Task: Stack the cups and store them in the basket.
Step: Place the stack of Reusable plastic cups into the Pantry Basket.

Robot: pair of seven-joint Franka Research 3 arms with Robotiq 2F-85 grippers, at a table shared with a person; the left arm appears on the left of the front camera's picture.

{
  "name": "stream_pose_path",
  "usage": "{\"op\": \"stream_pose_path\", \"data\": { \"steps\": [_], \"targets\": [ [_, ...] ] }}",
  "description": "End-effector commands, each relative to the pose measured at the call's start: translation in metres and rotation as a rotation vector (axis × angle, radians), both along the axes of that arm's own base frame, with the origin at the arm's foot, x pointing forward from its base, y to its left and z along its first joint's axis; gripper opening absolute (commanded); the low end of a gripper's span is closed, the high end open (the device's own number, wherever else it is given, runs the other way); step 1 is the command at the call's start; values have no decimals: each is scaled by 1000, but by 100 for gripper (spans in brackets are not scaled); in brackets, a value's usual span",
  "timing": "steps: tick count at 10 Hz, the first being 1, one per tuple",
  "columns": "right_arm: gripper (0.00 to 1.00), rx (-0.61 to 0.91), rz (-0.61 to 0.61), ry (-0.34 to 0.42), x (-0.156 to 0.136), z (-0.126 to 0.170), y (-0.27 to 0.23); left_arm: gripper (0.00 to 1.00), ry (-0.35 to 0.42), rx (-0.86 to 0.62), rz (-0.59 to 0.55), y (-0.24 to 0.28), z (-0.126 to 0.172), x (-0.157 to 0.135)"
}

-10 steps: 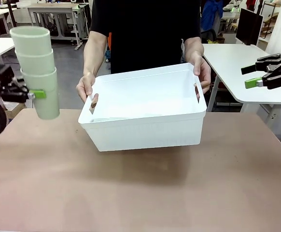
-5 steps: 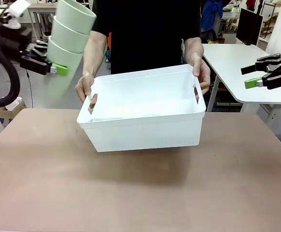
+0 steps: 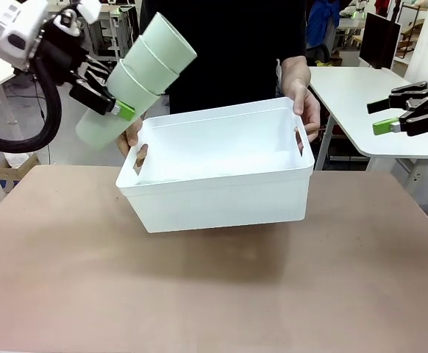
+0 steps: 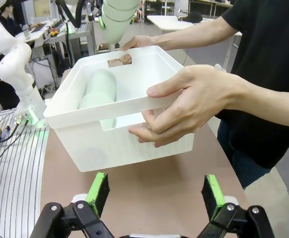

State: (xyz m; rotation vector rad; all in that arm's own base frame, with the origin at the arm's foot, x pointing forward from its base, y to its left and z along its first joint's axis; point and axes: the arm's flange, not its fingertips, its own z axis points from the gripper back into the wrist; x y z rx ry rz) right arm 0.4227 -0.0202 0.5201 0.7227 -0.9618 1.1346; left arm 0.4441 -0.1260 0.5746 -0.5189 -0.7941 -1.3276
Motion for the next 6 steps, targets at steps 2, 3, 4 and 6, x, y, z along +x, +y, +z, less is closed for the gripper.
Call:
{"op": "stream_pose_path", "data": {
  "steps": [2,3,4,6],
  "targets": [
    [100,18,-6,6,1,4,2,90,24,80,68,-13,4,-1],
    [100,18,-6,6,1,4,2,90,49,83,47,-12,3,1],
    [100,18,-6,6,1,4,2,90,8,65,39,-14,0,-1],
    [100,18,-6,6,1,4,2,90,26,81,39,-17,-4,0]
  ]
}}
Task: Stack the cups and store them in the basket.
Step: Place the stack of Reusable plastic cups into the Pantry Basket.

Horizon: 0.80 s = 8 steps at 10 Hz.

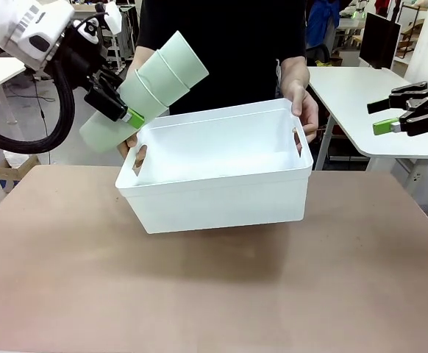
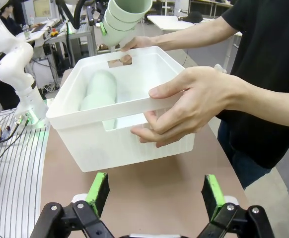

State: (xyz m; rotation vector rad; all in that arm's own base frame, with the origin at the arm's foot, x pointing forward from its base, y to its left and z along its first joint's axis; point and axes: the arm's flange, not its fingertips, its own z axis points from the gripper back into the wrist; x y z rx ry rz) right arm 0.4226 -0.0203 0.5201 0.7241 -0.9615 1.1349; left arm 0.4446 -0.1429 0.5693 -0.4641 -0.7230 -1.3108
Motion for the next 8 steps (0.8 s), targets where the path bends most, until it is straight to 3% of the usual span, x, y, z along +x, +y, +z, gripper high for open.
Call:
{"op": "stream_pose_path", "data": {
  "steps": [1,8],
  "targets": [
    [100,17,-7,5,1,4,2,90,-33,61,54,-14,0,-6],
    [100,17,-7,5,1,4,2,90,-4,258,212,-63,-14,-7]
  ]
}}
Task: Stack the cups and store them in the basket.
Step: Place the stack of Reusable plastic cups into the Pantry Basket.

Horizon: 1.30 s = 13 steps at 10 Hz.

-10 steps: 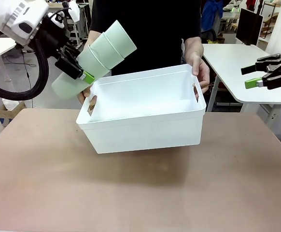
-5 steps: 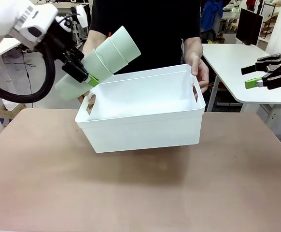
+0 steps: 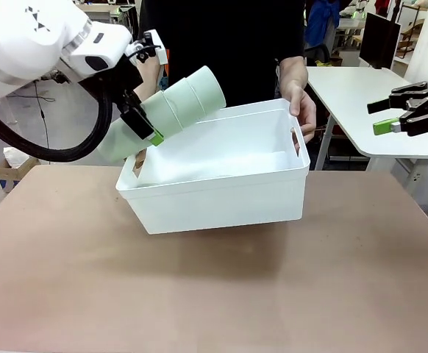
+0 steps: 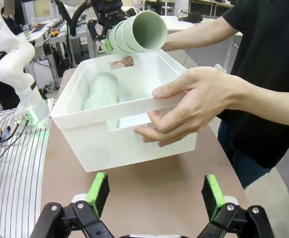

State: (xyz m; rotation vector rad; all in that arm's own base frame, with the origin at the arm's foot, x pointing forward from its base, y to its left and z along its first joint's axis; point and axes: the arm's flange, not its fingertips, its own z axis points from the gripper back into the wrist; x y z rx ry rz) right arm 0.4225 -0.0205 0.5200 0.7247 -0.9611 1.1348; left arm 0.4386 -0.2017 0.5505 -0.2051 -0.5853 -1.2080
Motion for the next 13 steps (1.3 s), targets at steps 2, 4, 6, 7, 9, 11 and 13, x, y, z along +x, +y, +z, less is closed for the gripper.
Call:
{"op": "stream_pose_path", "data": {
  "steps": [2,4,6,7,9,11,13],
  "targets": [
    [100,17,-8,5,1,4,2,90,-3,44,31,-14,-1,-7],
    [100,17,-8,5,1,4,2,90,-22,63,-32,-27,0,-18],
    [100,17,-8,5,1,4,2,90,-52,79,-71,-39,19,-23],
    [100,17,-8,5,1,4,2,90,-68,97,-84,-46,23,-26],
    [100,17,-8,5,1,4,2,90,-89,127,-120,-59,28,-30],
    [100,17,-8,5,1,4,2,90,-71,122,-168,-71,22,-35],
    [100,17,-8,5,1,4,2,90,-55,122,-200,-83,11,-38]
  ]
}}
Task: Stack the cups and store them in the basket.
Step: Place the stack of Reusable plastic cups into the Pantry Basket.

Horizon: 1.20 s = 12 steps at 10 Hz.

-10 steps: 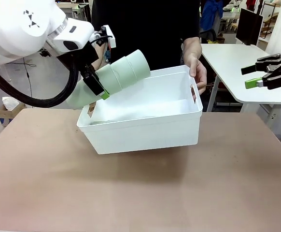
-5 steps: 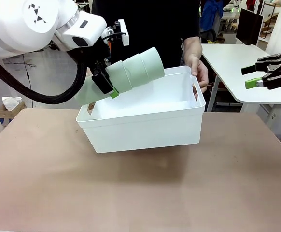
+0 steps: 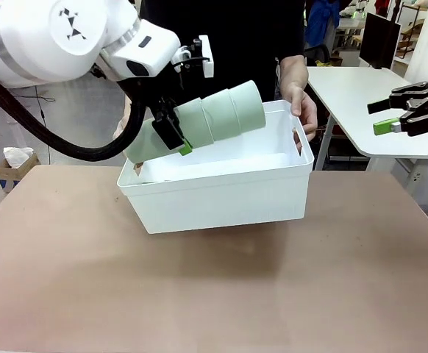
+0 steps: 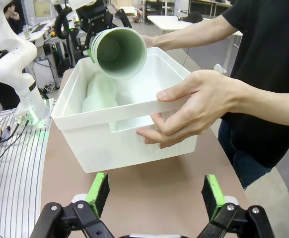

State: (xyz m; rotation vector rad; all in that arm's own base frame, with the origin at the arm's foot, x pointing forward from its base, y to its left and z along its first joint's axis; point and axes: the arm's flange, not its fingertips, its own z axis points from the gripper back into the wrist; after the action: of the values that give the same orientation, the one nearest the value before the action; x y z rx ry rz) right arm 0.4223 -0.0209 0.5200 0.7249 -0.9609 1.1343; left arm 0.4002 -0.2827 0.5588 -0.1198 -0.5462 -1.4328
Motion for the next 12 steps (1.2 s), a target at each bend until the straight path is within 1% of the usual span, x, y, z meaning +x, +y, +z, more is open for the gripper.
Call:
{"op": "stream_pose_path", "data": {
  "steps": [1,3,5,7,8,11,12],
  "targets": [
    [100,17,-7,4,1,4,2,90,12,4,-25,-7,-4,0],
    [100,17,-7,4,1,4,2,90,29,7,-41,-17,-19,-2],
    [100,17,-7,4,1,4,2,90,2,11,-51,-23,-28,-1],
    [100,17,-7,4,1,4,2,90,-17,2,-70,-29,-29,14],
    [100,17,-7,4,1,4,2,90,-49,20,-74,-34,-32,21],
    [100,17,-7,4,1,4,2,90,-100,71,-126,-46,-41,48],
    [100,17,-7,4,1,4,2,90,-105,84,-132,-47,-46,59]
  ]
}}
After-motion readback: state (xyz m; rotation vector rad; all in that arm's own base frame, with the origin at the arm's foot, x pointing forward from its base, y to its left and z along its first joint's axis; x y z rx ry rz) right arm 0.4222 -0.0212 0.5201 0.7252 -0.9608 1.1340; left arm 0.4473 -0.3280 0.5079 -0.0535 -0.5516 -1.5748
